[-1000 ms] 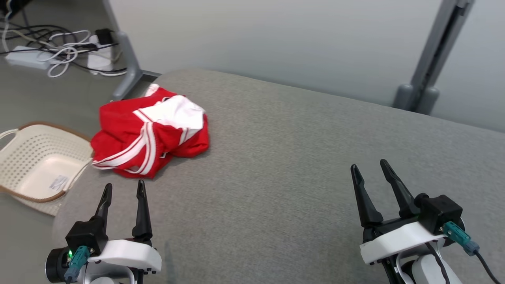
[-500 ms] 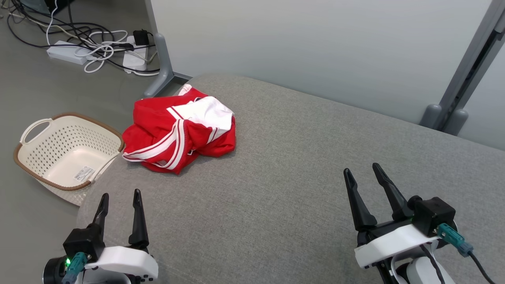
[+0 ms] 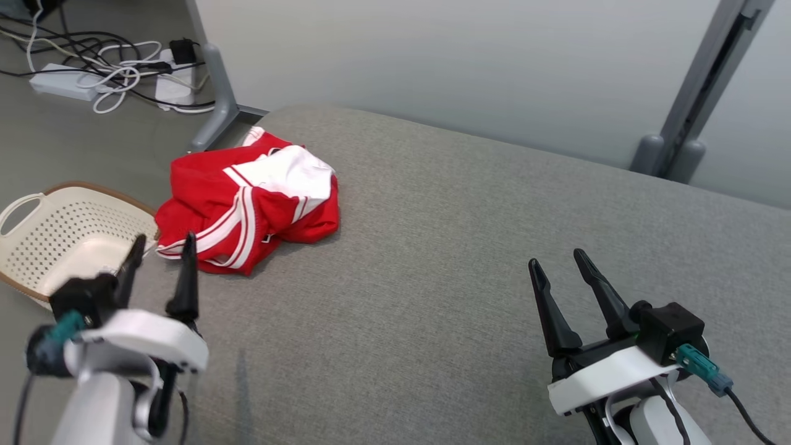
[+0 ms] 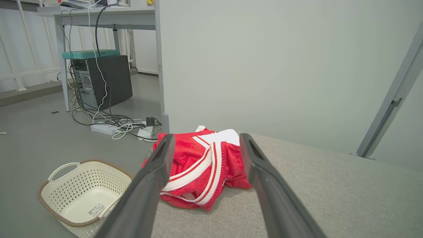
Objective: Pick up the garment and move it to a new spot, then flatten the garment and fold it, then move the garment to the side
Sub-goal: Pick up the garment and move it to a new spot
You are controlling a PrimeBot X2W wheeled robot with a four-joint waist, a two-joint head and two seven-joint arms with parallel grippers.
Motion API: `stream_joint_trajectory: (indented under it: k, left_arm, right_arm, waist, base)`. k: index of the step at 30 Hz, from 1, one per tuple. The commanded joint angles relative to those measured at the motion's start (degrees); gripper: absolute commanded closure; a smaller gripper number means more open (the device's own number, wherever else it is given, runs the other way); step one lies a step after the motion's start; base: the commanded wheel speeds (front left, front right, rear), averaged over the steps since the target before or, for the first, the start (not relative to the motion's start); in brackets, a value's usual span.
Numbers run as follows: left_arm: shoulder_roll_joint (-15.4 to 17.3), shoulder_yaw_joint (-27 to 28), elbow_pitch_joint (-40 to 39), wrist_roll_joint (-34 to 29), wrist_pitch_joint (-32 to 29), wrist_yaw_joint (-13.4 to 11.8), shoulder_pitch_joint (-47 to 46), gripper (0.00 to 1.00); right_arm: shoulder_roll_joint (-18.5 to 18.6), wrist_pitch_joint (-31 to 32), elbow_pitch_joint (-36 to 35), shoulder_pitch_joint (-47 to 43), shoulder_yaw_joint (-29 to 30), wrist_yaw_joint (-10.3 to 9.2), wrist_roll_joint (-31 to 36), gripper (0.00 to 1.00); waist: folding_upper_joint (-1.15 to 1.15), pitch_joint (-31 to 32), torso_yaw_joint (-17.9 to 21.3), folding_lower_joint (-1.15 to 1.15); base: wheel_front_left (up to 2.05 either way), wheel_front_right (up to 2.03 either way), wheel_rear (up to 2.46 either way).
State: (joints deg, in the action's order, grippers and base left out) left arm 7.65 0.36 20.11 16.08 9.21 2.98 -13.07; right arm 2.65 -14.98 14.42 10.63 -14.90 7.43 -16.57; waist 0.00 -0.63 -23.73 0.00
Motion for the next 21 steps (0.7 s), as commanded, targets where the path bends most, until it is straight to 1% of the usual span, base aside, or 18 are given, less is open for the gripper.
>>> stream_joint_trajectory:
  k: [1, 5, 7, 9, 12, 16, 21]
  left_arm:
    - [1.4, 0.5, 0.7, 0.9, -2.0, 0.7, -2.6, 0.0]
    - [4.4, 1.3, 3.4, 4.2, -8.7, 2.5, -8.0, 0.0]
    - [6.0, 1.3, 5.6, 6.0, -13.2, 3.2, -10.8, 0.0]
    - [7.6, 1.3, 8.0, 8.2, -18.2, 3.6, -13.5, 0.0]
    - [10.1, 1.7, 11.0, 11.0, -23.7, 4.0, -17.5, 0.0]
    - [12.9, 2.2, 15.3, 14.5, -28.6, 4.4, -21.4, 0.0]
    - [15.7, 3.4, 21.0, 18.2, -31.6, 4.5, -25.5, 0.0]
  right_arm:
    - [0.4, -0.3, 0.0, 0.8, 0.0, 0.11, 0.6, 0.0]
    - [0.5, -0.3, 0.1, 1.7, -0.5, 0.11, 0.8, 0.0]
    - [0.5, -0.3, 0.2, 2.2, -0.6, 0.11, 1.2, 0.0]
    - [0.8, -0.3, 0.3, 2.9, -0.8, 0.11, 1.3, 0.0]
    - [0.9, -0.3, 0.0, 4.1, -1.1, 0.11, 1.6, 0.0]
    - [1.2, -0.3, -0.3, 5.4, -1.4, 0.11, 1.7, 0.0]
    - [1.8, -0.3, -0.8, 7.0, -1.1, 0.11, 2.0, 0.0]
  waist:
    - [0.0, -0.9, 1.3, 0.0]
    - [0.0, -2.7, 3.7, 0.0]
    - [0.0, -3.6, 5.0, 0.0]
    - [0.0, -4.6, 6.5, 0.0]
    - [0.0, -6.4, 9.0, 0.0]
    - [0.0, -9.0, 12.6, 0.0]
    - [0.0, -12.2, 16.8, 0.0]
  base:
    - [0.0, 0.0, 0.0]
    - [0.0, 0.0, 0.0]
    - [0.0, 0.0, 0.0]
    - [0.0, 0.0, 0.0]
    - [0.0, 0.0, 0.0]
    - [0.0, 0.0, 0.0]
    - [0.0, 0.0, 0.0]
